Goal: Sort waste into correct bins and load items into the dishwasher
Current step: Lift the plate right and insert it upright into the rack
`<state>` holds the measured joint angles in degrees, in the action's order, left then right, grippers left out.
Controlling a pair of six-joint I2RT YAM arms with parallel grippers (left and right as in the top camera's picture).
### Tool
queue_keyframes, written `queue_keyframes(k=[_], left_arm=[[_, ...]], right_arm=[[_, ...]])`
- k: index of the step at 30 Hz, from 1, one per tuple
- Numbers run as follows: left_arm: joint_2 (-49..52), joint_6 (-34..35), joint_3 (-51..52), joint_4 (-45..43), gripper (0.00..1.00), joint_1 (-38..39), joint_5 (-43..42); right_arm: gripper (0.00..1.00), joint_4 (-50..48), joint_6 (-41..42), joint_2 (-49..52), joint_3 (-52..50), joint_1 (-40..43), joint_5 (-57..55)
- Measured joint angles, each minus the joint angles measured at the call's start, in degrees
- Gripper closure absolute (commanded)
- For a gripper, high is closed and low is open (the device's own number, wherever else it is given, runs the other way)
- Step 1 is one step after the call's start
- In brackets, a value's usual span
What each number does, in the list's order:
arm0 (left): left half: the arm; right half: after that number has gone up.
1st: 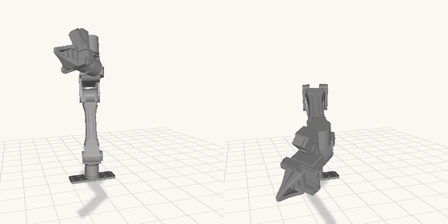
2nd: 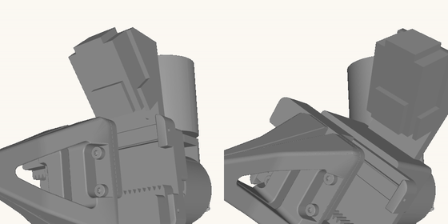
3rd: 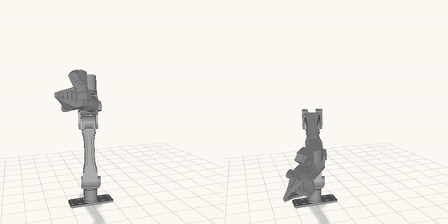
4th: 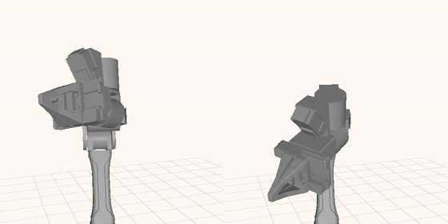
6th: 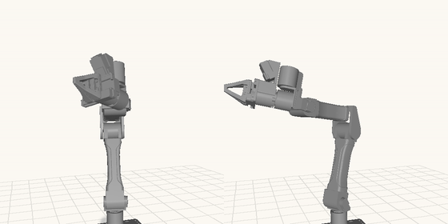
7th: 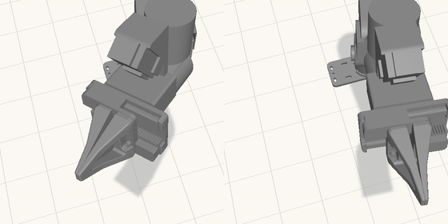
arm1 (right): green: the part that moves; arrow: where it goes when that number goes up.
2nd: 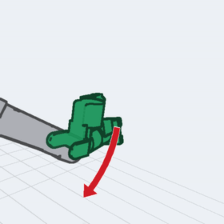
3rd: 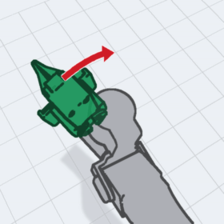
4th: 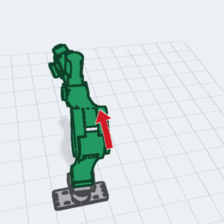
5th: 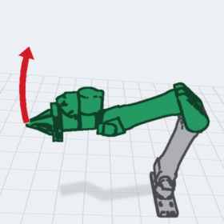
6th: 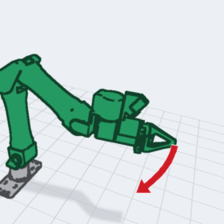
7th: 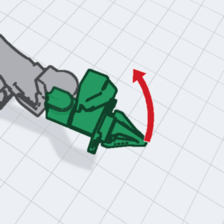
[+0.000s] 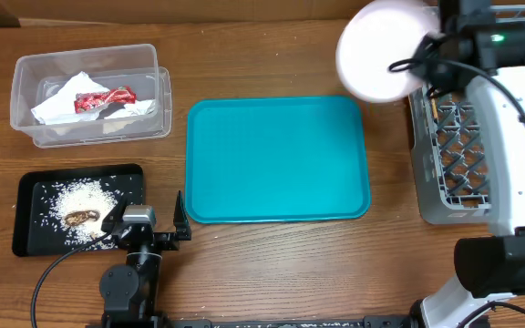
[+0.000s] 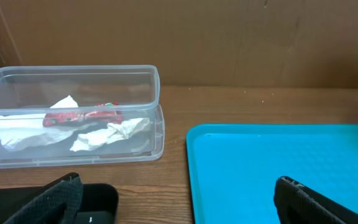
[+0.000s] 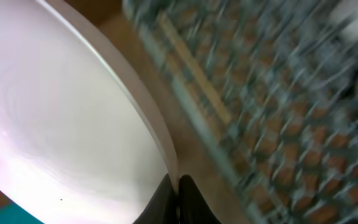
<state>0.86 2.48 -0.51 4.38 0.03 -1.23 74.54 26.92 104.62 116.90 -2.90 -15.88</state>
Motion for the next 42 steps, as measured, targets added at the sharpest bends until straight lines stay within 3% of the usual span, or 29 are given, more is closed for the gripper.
queue_keyframes(k=[14,24,32,37,40,42], left_arm=[[0.0,0.0,0.0,0.0,0.01,0.0,0.0],[0.0,0.0,0.0,0.0,0.00,0.0,0.0],[0.0,0.0,0.0,0.0,0.00,0.0,0.0],[0.0,0.0,0.0,0.0,0.00,0.0,0.0],[0.0,0.0,0.0,0.0,0.00,0.0,0.0],[0.0,0.0,0.0,0.0,0.00,0.0,0.0]], right_arm=[[0.96,-22.6,-3.4,3.1,-3.3,6.2,-31.1],[0.96,-27.5,-7.5,13.9,-5.4,5.4,-34.6],[0.95,-29.6,-7.7,16.0,-5.6,3.5,-32.9],[0.78,-29.8,-7.9,16.0,-5.6,2.9,-32.2],[0.73,-29.4,-8.2,16.0,-5.6,2.9,-32.1],[0.44,-28.7,-8.8,16.0,-5.6,2.9,-32.1]])
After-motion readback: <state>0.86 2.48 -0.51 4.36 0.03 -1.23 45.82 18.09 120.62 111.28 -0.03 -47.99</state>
